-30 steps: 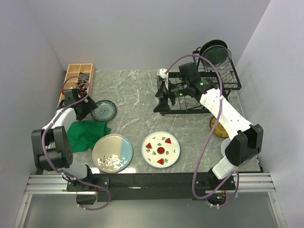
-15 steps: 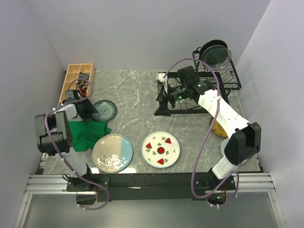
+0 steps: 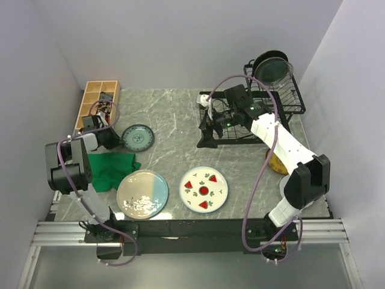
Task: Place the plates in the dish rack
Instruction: Pass the plate from the left arm to the right
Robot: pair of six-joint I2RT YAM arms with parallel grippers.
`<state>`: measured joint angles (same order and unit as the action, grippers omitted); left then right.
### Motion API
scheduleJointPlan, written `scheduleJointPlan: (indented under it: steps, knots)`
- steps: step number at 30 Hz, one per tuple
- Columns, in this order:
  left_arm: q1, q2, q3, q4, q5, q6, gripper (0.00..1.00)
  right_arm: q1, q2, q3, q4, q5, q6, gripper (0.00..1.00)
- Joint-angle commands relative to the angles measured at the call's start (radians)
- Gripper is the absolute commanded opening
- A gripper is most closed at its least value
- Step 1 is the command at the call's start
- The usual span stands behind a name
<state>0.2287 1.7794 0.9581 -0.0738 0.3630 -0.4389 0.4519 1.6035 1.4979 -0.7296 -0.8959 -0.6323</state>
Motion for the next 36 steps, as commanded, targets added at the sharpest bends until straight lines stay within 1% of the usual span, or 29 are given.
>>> scheduleJointPlan:
  steps: [1,2,3,5,7,8,9,11,12,14,15,17,18,19,20,21,23,24,26,29,30,32,33,35,36]
  knots:
    - [-0.002,-0.081,-0.036,0.116,0.109,-0.004,0.01,0.004,0.012,0.045,-0.036,0.012,-0.033,0.99]
    - [-0.002,-0.092,-0.042,0.138,0.131,-0.017,0.01,0.004,0.019,0.053,-0.043,0.014,-0.033,0.99]
    - [-0.002,-0.104,-0.054,0.164,0.183,-0.032,0.01,0.002,0.022,0.064,-0.05,0.015,-0.029,0.99]
    - [-0.002,-0.139,-0.067,0.239,0.233,-0.093,0.01,0.002,0.039,0.081,-0.054,0.017,-0.017,0.99]
    - [-0.005,-0.172,-0.087,0.285,0.29,-0.167,0.01,0.002,0.062,0.125,-0.065,0.018,0.032,0.99]
    - [-0.009,-0.184,-0.097,0.343,0.307,-0.191,0.01,0.001,0.091,0.145,-0.07,0.023,0.055,0.99]
    - [-0.012,-0.193,-0.111,0.364,0.318,-0.213,0.01,0.001,0.108,0.186,-0.076,0.025,0.107,0.99]
    - [-0.037,-0.222,-0.124,0.425,0.346,-0.273,0.01,0.002,0.159,0.234,-0.079,0.034,0.161,0.98]
    - [-0.046,-0.23,-0.136,0.448,0.35,-0.294,0.01,0.001,0.174,0.269,-0.059,0.04,0.234,0.98]
    - [-0.08,-0.255,-0.14,0.468,0.344,-0.343,0.01,-0.001,0.199,0.283,0.004,0.063,0.348,0.98]
    - [-0.106,-0.265,-0.145,0.489,0.337,-0.362,0.01,0.001,0.203,0.283,0.095,0.099,0.487,0.98]
    - [-0.132,-0.294,-0.148,0.515,0.314,-0.415,0.01,0.001,0.214,0.282,0.191,0.178,0.639,0.98]
    - [-0.159,-0.304,-0.151,0.538,0.303,-0.431,0.01,0.001,0.219,0.288,0.259,0.211,0.781,0.99]
    - [-0.173,-0.323,-0.15,0.545,0.291,-0.458,0.01,0.001,0.231,0.298,0.278,0.262,0.824,0.99]
    - [-0.186,-0.331,-0.147,0.552,0.269,-0.469,0.01,0.001,0.237,0.311,0.303,0.278,0.88,1.0]
    - [-0.21,-0.339,-0.142,0.563,0.258,-0.48,0.01,0.002,0.245,0.332,0.312,0.302,0.911,1.0]
    - [-0.221,-0.353,-0.133,0.572,0.24,-0.507,0.01,0.002,0.266,0.358,0.32,0.342,0.956,1.0]
    - [-0.256,-0.354,-0.124,0.575,0.232,-0.515,0.01,0.002,0.276,0.38,0.32,0.348,0.968,1.0]
    - [-0.273,-0.359,-0.107,0.575,0.22,-0.526,0.01,0.004,0.295,0.395,0.317,0.339,0.997,0.98]
    - [-0.298,-0.356,-0.088,0.577,0.211,-0.537,0.01,0.002,0.3,0.372,0.337,0.312,1.039,0.91]
    - [-0.307,-0.354,-0.085,0.577,0.209,-0.543,0.01,0.005,0.299,0.368,0.344,0.304,1.046,0.86]
    - [-0.315,-0.351,-0.078,0.588,0.205,-0.549,0.01,0.016,0.3,0.352,0.348,0.299,1.065,0.82]
    - [-0.322,-0.35,-0.078,0.592,0.203,-0.557,0.01,0.022,0.303,0.348,0.349,0.296,1.066,0.77]
    - [-0.327,-0.347,-0.068,0.6,0.205,-0.563,0.01,0.033,0.305,0.338,0.351,0.299,1.069,0.73]
    - [-0.333,-0.345,-0.067,0.598,0.202,-0.561,0.01,0.036,0.305,0.338,0.357,0.301,1.069,0.69]
